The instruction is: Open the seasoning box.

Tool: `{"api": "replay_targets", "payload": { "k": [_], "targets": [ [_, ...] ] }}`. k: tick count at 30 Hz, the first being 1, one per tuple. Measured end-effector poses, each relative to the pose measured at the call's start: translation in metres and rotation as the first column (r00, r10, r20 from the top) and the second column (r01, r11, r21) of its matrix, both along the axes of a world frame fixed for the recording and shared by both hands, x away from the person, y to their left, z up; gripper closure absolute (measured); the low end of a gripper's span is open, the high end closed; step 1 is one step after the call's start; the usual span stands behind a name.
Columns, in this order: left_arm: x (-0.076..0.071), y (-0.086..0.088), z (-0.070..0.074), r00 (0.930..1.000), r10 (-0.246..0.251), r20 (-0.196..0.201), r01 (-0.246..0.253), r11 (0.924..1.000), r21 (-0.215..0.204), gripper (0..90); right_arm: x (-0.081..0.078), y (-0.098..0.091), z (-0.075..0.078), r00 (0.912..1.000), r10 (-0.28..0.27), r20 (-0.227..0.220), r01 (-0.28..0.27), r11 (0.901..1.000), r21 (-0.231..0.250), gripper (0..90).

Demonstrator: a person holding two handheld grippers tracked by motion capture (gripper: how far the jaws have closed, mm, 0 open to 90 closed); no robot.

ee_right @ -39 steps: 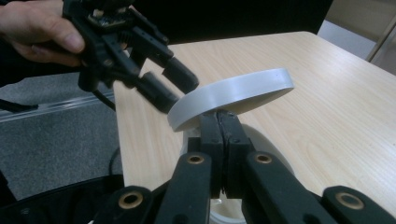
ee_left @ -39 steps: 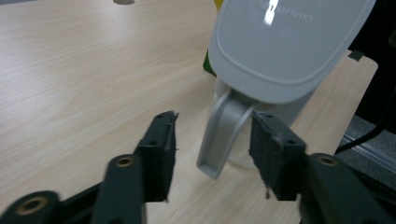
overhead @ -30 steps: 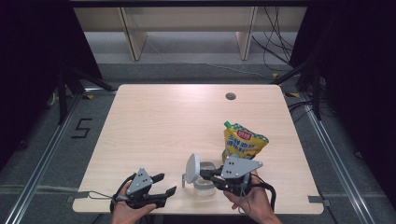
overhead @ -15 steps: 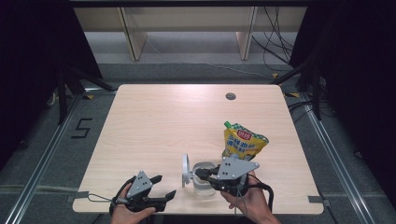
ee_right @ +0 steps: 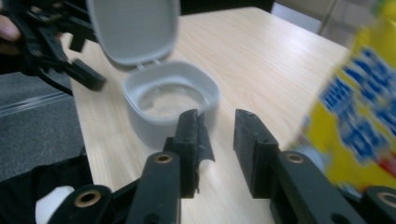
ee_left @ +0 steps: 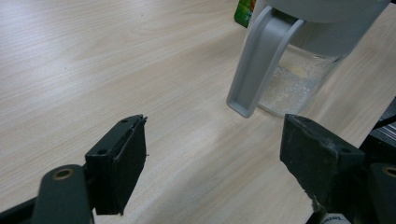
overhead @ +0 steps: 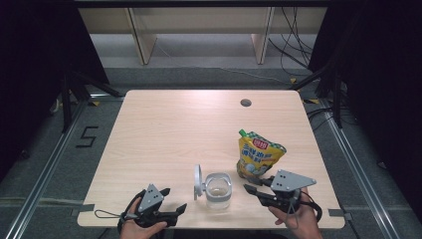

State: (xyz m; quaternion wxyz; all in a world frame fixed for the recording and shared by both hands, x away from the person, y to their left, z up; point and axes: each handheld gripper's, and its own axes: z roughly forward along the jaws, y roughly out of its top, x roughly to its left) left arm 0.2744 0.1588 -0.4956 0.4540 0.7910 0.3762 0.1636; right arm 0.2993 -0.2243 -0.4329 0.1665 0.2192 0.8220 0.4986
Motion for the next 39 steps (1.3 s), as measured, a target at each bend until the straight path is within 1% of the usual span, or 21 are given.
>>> {"api": "replay_targets", "payload": {
  "k": [2,6,8,10,12,13,14,15,16,20,23,24,28,29,31,32,33,34,35,37,39],
  "targets": [
    [-0.002,-0.003,-0.001,0.9996,0.023,-0.014,-0.024,0.9986,-0.047,21.8,-0.001,-0.011,-0.002,0.9994,-0.036,-0.003,0.036,0.9994,-0.002,68.7],
    [-0.003,-0.004,-0.001,0.9993,0.030,-0.023,-0.032,0.9979,-0.057,21.6,-0.001,-0.028,-0.005,0.9956,-0.091,-0.022,0.091,0.9957,0.014,65.2],
    [-0.004,-0.004,-0.001,0.9995,0.021,-0.022,-0.022,0.9992,-0.033,21.5,-0.003,-0.034,-0.007,0.9904,-0.127,-0.055,0.128,0.9913,0.029,63.8],
    [-0.005,-0.006,-0.001,0.9995,0.016,-0.026,-0.017,0.9982,-0.058,21.4,-0.001,-0.040,-0.008,0.9891,-0.142,-0.037,0.144,0.9891,0.033,61.9],
    [-0.007,-0.007,-0.001,0.9994,0.010,-0.034,-0.012,0.9992,-0.038,20.9,-0.001,-0.044,-0.010,0.9834,-0.150,-0.102,0.157,0.9852,0.068,61.2],
    [-0.007,-0.006,-0.001,0.9996,0.003,-0.029,-0.004,0.9995,-0.032,20.7,0.002,-0.048,-0.011,0.9850,-0.151,-0.083,0.157,0.9852,0.069,60.7],
    [-0.005,-0.006,-0.002,0.9998,-0.008,-0.017,0.008,0.9997,-0.024,20.7,0.000,-0.049,-0.011,0.9778,-0.175,-0.114,0.184,0.9801,0.073,60.1],
    [-0.006,-0.007,-0.002,0.9998,-0.006,-0.019,0.005,0.9993,-0.036,20.7,0.004,-0.053,-0.012,0.9826,-0.168,-0.078,0.174,0.9826,0.066,59.3],
    [-0.006,-0.007,-0.002,0.9998,-0.012,-0.018,0.011,0.9996,-0.025,20.7,0.002,-0.054,-0.011,0.9751,-0.190,-0.114,0.199,0.9775,0.070,58.7],
    [-0.007,-0.008,-0.002,0.9996,-0.007,-0.028,0.006,0.9990,-0.043,20.5,0.007,-0.063,-0.014,0.9712,-0.223,-0.084,0.229,0.9711,0.068,52.0],
    [-0.007,-0.009,-0.001,0.9998,-0.003,-0.018,0.002,0.9988,-0.049,20.5,0.010,-0.066,-0.019,0.9613,-0.240,-0.135,0.252,0.9649,0.076,45.4],
    [-0.007,-0.008,-0.001,0.9998,-0.014,-0.015,0.013,0.9991,-0.041,20.5,0.014,-0.067,-0.022,0.9677,-0.233,-0.098,0.241,0.9667,0.086,43.9],
    [-0.006,-0.008,-0.001,0.9999,-0.009,-0.011,0.009,0.9987,-0.049,20.4,0.022,-0.068,-0.030,0.9656,-0.237,-0.107,0.246,0.9656,0.083,35.6],
    [-0.006,-0.008,-0.001,0.9999,-0.010,-0.010,0.010,0.9988,-0.048,20.3,0.021,-0.068,-0.031,0.9604,-0.245,-0.133,0.257,0.9630,0.082,34.3],
    [-0.006,-0.009,-0.002,0.9999,-0.008,-0.010,0.007,0.9982,-0.059,20.3,0.028,-0.068,-0.034,0.9666,-0.235,-0.103,0.244,0.9663,0.083,30.8],
    [-0.005,-0.008,-0.002,0.9998,-0.020,-0.010,0.019,0.9990,-0.041,20.3,0.027,-0.066,-0.034,0.9565,-0.255,-0.142,0.268,0.9592,0.089,29.5],
    [-0.005,-0.010,-0.002,0.9999,-0.010,-0.010,0.010,0.9983,-0.058,20.3,0.031,-0.067,-0.036,0.9629,-0.249,-0.105,0.258,0.9630,0.079,27.0],
    [-0.005,-0.009,-0.002,0.9999,-0.014,-0.010,0.014,0.9991,-0.040,20.3,0.032,-0.066,-0.038,0.9583,-0.263,-0.112,0.274,0.9576,0.091,25.2],
    [-0.006,-0.009,-0.001,0.9999,-0.012,-0.012,0.011,0.9994,-0.034,20.3,0.034,-0.065,-0.038,0.9580,-0.255,-0.131,0.266,0.9612,0.073,24.7],
    [-0.005,-0.009,-0.002,0.9998,-0.017,-0.008,0.016,0.9988,-0.047,20.3,0.038,-0.064,-0.041,0.9647,-0.243,-0.101,0.251,0.9656,0.069,22.7],
    [-0.005,-0.009,-0.002,0.9998,-0.016,-0.007,0.016,0.9988,-0.046,20.4,0.038,-0.060,-0.042,0.9663,-0.231,-0.114,0.239,0.9684,0.070,20.3]
  ]
}}
